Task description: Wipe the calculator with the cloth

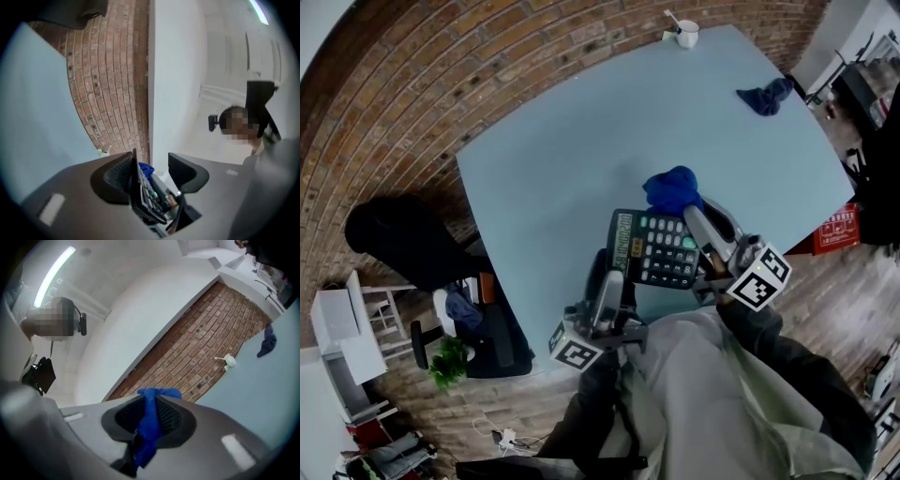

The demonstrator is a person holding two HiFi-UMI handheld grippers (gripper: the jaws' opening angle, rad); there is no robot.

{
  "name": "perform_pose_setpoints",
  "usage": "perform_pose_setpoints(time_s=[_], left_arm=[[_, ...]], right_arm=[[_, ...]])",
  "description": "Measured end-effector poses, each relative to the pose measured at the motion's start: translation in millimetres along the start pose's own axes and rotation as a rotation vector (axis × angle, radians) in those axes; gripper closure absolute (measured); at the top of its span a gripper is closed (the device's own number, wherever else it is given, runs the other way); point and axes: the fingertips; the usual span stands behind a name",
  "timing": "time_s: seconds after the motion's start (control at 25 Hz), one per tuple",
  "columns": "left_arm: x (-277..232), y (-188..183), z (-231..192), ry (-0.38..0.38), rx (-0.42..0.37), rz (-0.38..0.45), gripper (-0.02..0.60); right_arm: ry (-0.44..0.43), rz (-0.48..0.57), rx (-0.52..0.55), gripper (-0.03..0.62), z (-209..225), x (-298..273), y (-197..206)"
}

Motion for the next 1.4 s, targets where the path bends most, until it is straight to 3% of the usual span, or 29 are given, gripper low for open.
perform_pose_setpoints(time_s=[0.08, 0.12, 0.16, 0.2, 0.24, 0.32, 0.36, 0.44, 0.48, 0.56, 0.6, 0.64, 0.72, 0.76, 0.84, 0.88, 0.96, 1.0, 1.08, 1.16, 1.32, 1.4], left_arm=[[-2.1, 0.2, -1.7, -0.02, -0.006, 0.002, 0.318], [-2.0, -1.7, -1.6, -0.006, 0.043, 0.027, 0.319], [-1.5, -4.1, -0.5, 0.019, 0.112, 0.06, 0.352], [-0.5, -6.0, 0.6, 0.041, 0.168, 0.089, 0.469], [1.0, -6.0, 0.3, 0.044, 0.181, 0.099, 0.491], [2.2, -1.0, -2.4, 0.014, 0.111, 0.068, 0.491], [0.8, 2.3, -2.2, 0.005, 0.074, 0.042, 0.484], [-2.3, 5.3, 1.0, 0.022, 0.072, 0.013, 0.331], [-2.7, 4.0, 3.6, 0.045, 0.109, 0.023, 0.331], [-1.6, -0.7, 10.9, 0.09, 0.162, 0.061, 0.394], [-0.5, -1.6, 14.9, 0.102, 0.144, 0.063, 0.444], [0.0, -1.5, 19.2, 0.111, 0.109, 0.055, 0.455], [-2.9, 2.5, 24.3, 0.125, 0.081, 0.032, 0.432], [-6.1, 7.8, 22.5, 0.114, 0.098, 0.018, 0.413], [-10.2, 20.4, 11.1, 0.048, 0.137, -0.011, 0.253], [-9.3, 22.7, 4.0, 0.006, 0.141, -0.017, 0.288], [-5.8, 21.0, -7.2, -0.056, 0.131, -0.02, 0.49], [-5.8, 20.6, -9.9, -0.073, 0.122, -0.028, 0.494], [-6.4, 19.8, -13.5, -0.098, 0.097, -0.041, 0.499], [-3.9, 11.9, -17.5, -0.129, 0.054, -0.016, 0.502], [-1.4, -6.9, -16.9, -0.177, -0.107, 0.008, 0.508], [-1.8, -12.0, -14.6, -0.167, -0.148, 0.005, 0.509]], right_arm=[[0.002, 0.01, 0.018, 0.525, -4.5, 0.1, -3.6], [-0.004, 0.017, 0.017, 0.525, -6.6, -0.1, -5.1], [-0.011, 0.021, 0.004, 0.525, -7.6, -0.5, -5.5], [-0.019, 0.023, -0.017, 0.525, -7.5, -1.1, -5.0], [-0.023, 0.024, -0.036, 0.523, -6.5, -1.2, -4.4], [-0.017, 0.028, -0.042, 0.523, -3.9, 0.1, -5.5], [-0.011, 0.033, -0.024, 0.523, -3.9, 1.2, -7.6], [-0.001, 0.053, 0.03, 0.523, -7.2, 3.0, -13.1], [0.004, 0.064, 0.061, 0.523, -9.3, 3.7, -15.5], [0.031, 0.066, 0.126, 0.523, -11.2, 5.2, -14.9], [0.053, 0.056, 0.146, 0.523, -10.1, 6.4, -11.6], [0.072, 0.047, 0.145, 0.523, -7.9, 8.1, -7.5], [0.089, 0.054, 0.095, 0.523, -3.1, 11.7, -2.2], [0.085, 0.072, 0.075, 0.523, -3.5, 13.0, -2.5], [0.051, 0.116, 0.102, 0.523, -14.9, 14.1, -8.2], [0.026, 0.129, 0.138, 0.523, -23.4, 13.4, -11.4], [-0.01, 0.133, 0.199, 0.523, -35.6, 10.2, -14.7], [-0.017, 0.123, 0.214, 0.523, -37.2, 8.7, -14.5], [-0.026, 0.049, 0.235, 0.523, -33.8, 4.0, -7.5], [-0.038, -0.111, 0.311, 0.523, -31.2, -3.3, 8.5], [-0.12, -0.483, 0.75, 0.525, -62.2, 1.1, 44.1], [-0.215, -0.665, 0.887, 0.525, -83.8, 12.8, 65.6]])
Point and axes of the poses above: the fingertips, and each gripper's own axes: x backward along the fingers, z to its right, y out of its underside
